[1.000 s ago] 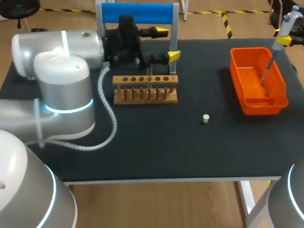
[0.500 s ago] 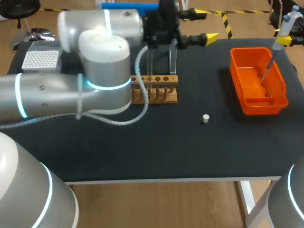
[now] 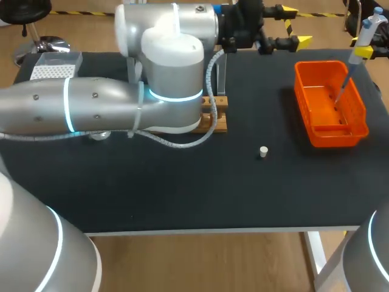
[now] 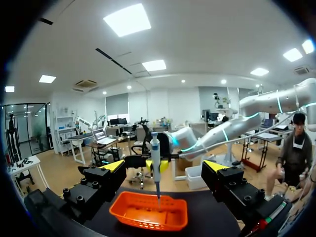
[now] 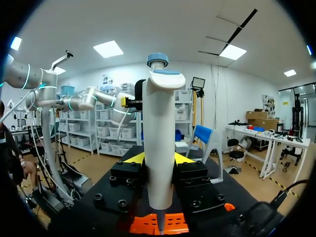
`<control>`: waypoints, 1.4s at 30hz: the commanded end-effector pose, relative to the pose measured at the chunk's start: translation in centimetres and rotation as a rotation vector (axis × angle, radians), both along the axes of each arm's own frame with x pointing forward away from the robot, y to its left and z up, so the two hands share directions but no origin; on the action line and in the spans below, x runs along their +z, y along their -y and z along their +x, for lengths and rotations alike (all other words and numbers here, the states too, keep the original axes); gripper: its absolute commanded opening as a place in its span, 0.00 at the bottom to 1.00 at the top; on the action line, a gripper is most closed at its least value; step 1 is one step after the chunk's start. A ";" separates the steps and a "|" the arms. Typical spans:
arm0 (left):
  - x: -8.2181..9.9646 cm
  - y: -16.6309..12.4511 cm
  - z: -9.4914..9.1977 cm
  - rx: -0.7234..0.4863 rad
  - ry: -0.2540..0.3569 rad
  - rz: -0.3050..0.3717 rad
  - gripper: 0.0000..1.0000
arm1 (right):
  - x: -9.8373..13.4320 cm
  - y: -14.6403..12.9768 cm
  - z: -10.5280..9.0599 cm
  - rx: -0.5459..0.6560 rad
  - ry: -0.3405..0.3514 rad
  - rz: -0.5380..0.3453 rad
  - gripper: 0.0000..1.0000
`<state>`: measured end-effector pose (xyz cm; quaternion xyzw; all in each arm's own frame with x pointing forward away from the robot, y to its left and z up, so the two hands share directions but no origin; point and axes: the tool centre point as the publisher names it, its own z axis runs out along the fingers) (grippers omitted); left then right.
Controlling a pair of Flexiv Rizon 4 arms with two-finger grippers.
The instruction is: Invert the test tube, pick up the pipette, mount the tip to pipette, aspirate from beaker and dispense into the tube, eject the tip, return the pipette, and cap with the stopper.
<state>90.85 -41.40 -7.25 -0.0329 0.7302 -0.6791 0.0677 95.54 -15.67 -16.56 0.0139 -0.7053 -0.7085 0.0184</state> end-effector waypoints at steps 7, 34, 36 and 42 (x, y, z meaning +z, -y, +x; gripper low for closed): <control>-0.4 1.4 0.2 0.010 0.003 -0.011 1.00 | 0.0 0.0 0.0 0.001 0.001 -0.002 0.00; -1.1 5.6 3.3 0.008 -0.025 0.019 1.00 | 0.0 0.0 0.0 0.001 0.001 -0.002 0.00; -1.0 6.3 3.8 0.006 -0.021 0.016 1.00 | 0.0 0.0 0.0 0.001 0.001 -0.002 0.00; -0.5 7.6 5.0 0.008 -0.013 0.029 1.00 | 0.0 0.0 0.0 0.001 0.001 -0.002 0.00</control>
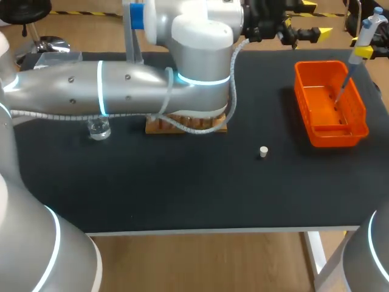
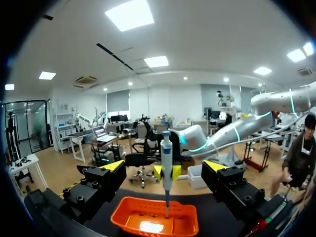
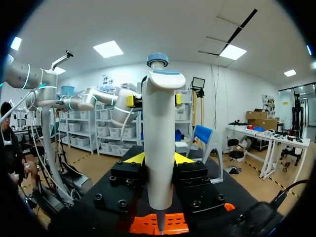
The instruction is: Invert the test tube, pick up the pipette, mount the tip to pipette, aspirate from beaker and dispense into the tube, eject the tip, return the pipette, and cap with the stopper.
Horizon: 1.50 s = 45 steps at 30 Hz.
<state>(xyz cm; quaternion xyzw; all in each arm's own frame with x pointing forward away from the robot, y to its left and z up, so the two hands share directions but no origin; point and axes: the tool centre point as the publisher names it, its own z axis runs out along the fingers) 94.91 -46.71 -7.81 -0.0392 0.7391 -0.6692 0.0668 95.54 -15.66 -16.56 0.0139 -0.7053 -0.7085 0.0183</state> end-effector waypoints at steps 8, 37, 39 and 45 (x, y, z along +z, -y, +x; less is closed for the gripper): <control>0.4 2.9 1.4 -0.008 0.000 0.009 0.62 | 0.0 0.0 0.0 0.001 0.001 -0.002 0.00; 0.4 2.9 1.4 -0.008 0.000 0.009 0.00 | 0.0 0.0 0.0 0.001 0.001 -0.002 0.00; 0.4 2.9 1.4 -0.008 0.000 0.009 0.00 | 0.0 0.0 0.0 0.001 0.001 -0.002 0.00; 0.2 4.8 1.4 -0.032 0.004 -0.015 0.00 | 0.0 0.0 0.0 0.001 0.001 -0.002 0.00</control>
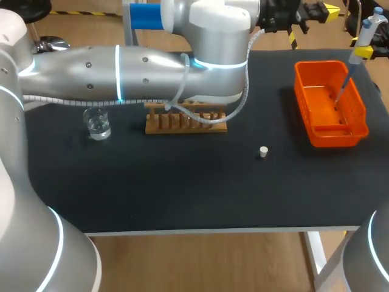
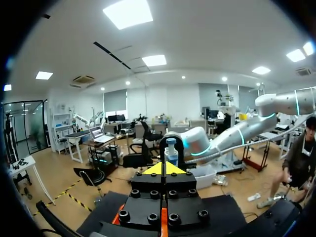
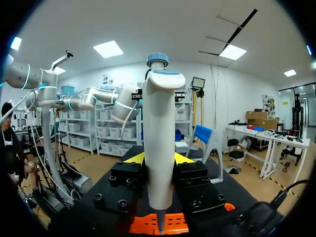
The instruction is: Invert the test tube, pick up the pipette, mount the tip to pipette, aspirate from beaker and dispense into the tube, eject the tip, return the pipette, and cap with the stopper.
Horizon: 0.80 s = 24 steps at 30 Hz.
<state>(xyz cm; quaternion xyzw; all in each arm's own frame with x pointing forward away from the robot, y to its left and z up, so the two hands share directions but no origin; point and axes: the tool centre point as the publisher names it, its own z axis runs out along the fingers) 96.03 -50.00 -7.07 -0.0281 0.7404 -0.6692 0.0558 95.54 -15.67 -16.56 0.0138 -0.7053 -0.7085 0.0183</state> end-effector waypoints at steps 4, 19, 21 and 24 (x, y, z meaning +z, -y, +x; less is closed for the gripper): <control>-0.6 2.4 0.4 -0.014 0.008 -0.037 0.00 | 0.0 0.0 0.0 0.001 0.001 -0.002 0.00; 0.0 4.6 0.7 -0.006 0.027 -0.083 0.00 | 0.0 0.0 0.0 0.001 0.001 -0.002 0.00; 0.0 4.8 0.7 -0.005 0.027 -0.084 0.00 | 0.0 0.0 0.0 0.001 0.001 -0.002 0.00; 0.1 5.1 0.5 -0.004 0.028 -0.086 0.00 | 0.0 0.0 0.0 0.001 0.001 -0.002 0.00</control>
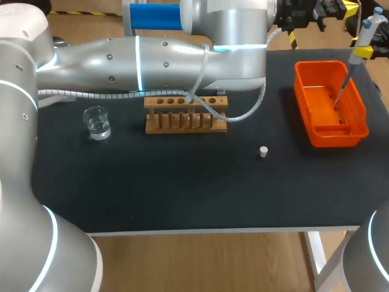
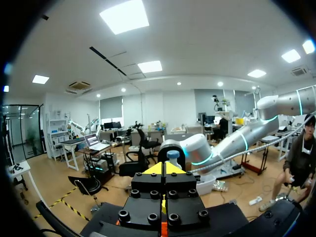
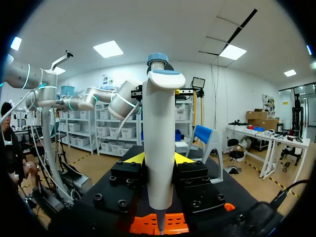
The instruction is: Invert the test tube, pick up the pipette, mount the tip to pipette, aspirate from beaker and dispense into the tube, eject the tip, return the pipette, and cap with the stopper.
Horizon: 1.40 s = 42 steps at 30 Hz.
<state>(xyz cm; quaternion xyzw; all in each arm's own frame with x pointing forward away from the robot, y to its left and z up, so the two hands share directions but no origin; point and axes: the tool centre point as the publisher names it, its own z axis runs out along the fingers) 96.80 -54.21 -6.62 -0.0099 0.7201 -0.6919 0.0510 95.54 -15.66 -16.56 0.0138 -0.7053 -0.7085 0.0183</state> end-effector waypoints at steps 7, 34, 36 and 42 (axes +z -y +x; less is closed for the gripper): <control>-0.3 1.9 -0.6 0.023 0.009 -0.018 0.00 | 0.0 0.0 0.0 0.001 0.001 -0.002 0.00; -1.2 3.2 -0.7 0.002 -0.031 0.005 0.00 | 0.0 0.0 0.0 0.001 0.001 -0.002 0.00; -1.2 3.3 -0.7 0.000 -0.034 0.005 0.00 | 0.0 0.0 0.0 0.001 0.001 -0.002 0.00; -1.6 3.4 -0.6 -0.006 -0.046 0.004 0.00 | 0.0 0.0 0.0 0.001 0.001 -0.002 0.00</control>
